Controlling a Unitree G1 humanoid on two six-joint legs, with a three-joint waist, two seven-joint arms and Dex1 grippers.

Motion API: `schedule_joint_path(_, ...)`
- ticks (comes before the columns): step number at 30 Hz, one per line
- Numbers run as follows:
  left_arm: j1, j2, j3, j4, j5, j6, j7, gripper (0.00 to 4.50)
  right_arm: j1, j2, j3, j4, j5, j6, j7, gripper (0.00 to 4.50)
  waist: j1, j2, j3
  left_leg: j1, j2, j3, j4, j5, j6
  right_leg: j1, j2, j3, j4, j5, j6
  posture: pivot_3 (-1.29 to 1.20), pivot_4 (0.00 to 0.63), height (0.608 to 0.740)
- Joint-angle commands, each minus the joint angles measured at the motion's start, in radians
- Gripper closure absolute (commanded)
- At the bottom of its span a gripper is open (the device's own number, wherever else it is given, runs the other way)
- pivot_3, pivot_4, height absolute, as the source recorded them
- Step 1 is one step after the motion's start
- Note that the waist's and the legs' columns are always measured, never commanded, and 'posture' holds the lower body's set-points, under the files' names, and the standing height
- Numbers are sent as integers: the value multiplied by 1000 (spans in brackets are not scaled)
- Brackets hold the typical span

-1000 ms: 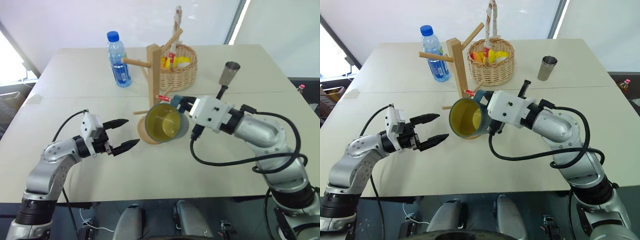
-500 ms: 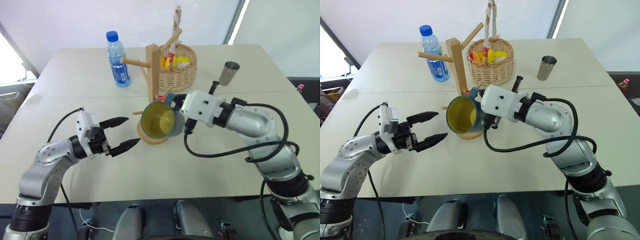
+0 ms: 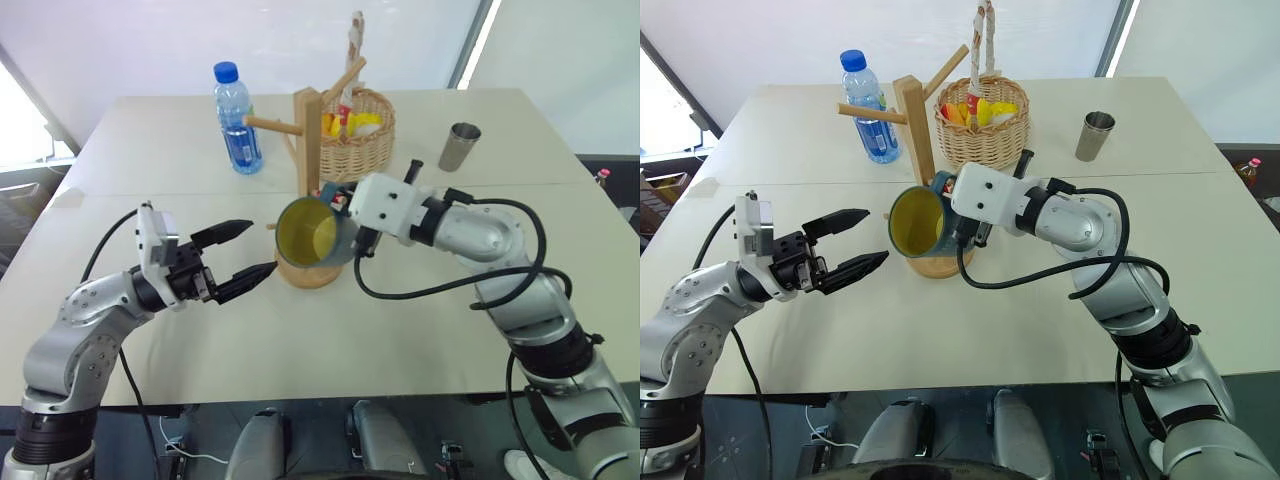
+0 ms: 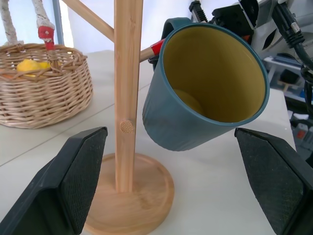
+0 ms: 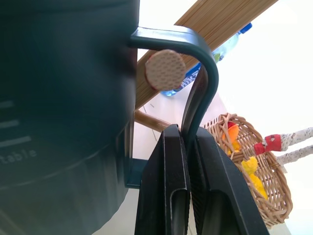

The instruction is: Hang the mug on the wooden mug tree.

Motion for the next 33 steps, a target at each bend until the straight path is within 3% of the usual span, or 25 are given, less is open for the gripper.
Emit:
schedule_joint_path(1,-13,7,9,-21,0,-7,3,0,-24,-3,-34,-22,-14,-43,-13,2677,0,0,0,0,0,0,0,0,0,0,0,0,0,0,0,0,150,740)
schedule_joint_path(3,-15,8,7,-17,3,-8,3,0,-19,-19,-51,-29,-12,-54,-4,1722,0,0,0,0,0,0,0,0,0,0,0,0,0,0,0,0,150,740)
schedule_joint_path(11,-34,-12,9,49,40,-14,35,0,107,-133,-316,-63,157,-108,83,1722,2,0,0,0,0,0,0,0,0,1,0,0,-1,0,0,0,150,740)
schedule_joint_path(17,0,-49,48,146,96,-49,113,0,321,14,-583,39,375,-107,12,1722,0,-1,0,1,0,0,-1,0,0,1,0,0,0,0,0,0,150,740)
schedule_joint_path(23,34,-152,58,344,275,-191,303,0,432,185,-580,262,359,-255,-117,1722,-2,-1,0,2,0,1,-1,0,0,1,0,1,2,0,0,0,150,740)
schedule_joint_path(33,75,-260,48,366,397,-304,446,0,427,278,-500,440,360,-403,-170,1722,1,-1,0,2,0,1,-1,0,0,0,0,1,2,0,0,0,150,740)
